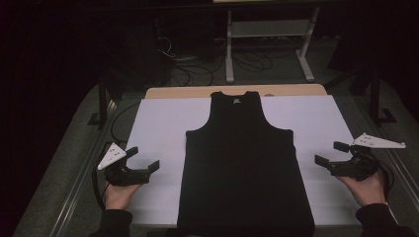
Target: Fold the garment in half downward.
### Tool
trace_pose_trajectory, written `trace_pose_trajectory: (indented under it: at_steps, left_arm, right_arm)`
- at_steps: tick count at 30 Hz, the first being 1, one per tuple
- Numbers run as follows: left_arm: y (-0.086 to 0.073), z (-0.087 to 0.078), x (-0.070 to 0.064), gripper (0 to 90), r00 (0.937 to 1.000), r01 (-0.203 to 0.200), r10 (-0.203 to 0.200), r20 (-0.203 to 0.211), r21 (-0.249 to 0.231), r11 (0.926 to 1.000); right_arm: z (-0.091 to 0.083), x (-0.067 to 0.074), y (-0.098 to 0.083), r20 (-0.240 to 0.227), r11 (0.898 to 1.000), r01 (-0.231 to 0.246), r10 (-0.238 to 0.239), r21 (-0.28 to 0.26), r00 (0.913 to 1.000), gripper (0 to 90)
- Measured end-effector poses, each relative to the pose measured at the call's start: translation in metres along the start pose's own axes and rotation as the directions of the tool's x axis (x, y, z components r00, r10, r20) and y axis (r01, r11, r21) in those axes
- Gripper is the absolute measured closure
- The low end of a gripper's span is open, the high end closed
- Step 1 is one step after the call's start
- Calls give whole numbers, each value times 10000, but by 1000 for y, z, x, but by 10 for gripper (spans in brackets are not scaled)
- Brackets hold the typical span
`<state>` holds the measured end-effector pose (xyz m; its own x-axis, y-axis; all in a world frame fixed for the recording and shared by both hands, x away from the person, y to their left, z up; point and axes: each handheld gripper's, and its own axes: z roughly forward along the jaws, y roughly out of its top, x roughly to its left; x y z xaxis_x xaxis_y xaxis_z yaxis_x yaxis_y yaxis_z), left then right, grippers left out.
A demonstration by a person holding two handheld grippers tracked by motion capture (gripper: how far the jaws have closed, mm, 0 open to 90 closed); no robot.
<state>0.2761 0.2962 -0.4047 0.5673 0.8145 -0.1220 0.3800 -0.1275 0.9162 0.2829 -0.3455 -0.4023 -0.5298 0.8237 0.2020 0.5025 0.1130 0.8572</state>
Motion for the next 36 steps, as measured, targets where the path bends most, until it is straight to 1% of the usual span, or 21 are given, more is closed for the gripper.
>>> trace_pose_trajectory:
  at_steps: [7, 12, 22, 23, 29, 31, 36]
  left_arm:
    - [0, 0, 0, 0, 10000, -25, 25, 11, -9, 10000]
    - [0, 0, 0, 0, 10000, 39, -39, 13, -41, 10000]
    - [2, 1, -2, 0, 10000, -71, 71, 64, -70, 10000]
    - [3, 1, -2, 0, 9999, -84, 84, 82, -72, 9999]
    - [7, 3, -4, 0, 9997, -156, 155, 166, 92, 9998]
    - [9, 3, -5, 0, 9998, -141, 140, 166, 18, 9999]
    - [15, 4, -4, 0, 9992, -387, 386, 46, 174, 9991]
  right_arm:
    - [0, 0, 0, -12, 10000, 28, -28, -2, 10000, 0]
    - [0, 0, 0, -35, 10000, 36, -36, -37, 10000, 0]
    - [-1, 1, 2, -27, 9999, 88, -88, -73, 10000, 0]
    - [-1, 1, 3, -8, 9998, 139, -139, -111, 9999, 0]
    - [-1, 1, 5, 23, 9999, 103, -102, -105, 9999, 0]
    - [-1, 1, 7, 6, 9999, 130, -130, -82, 9999, 0]
    - [2, 2, 11, 165, 9997, 241, -241, 43, 9996, 0]
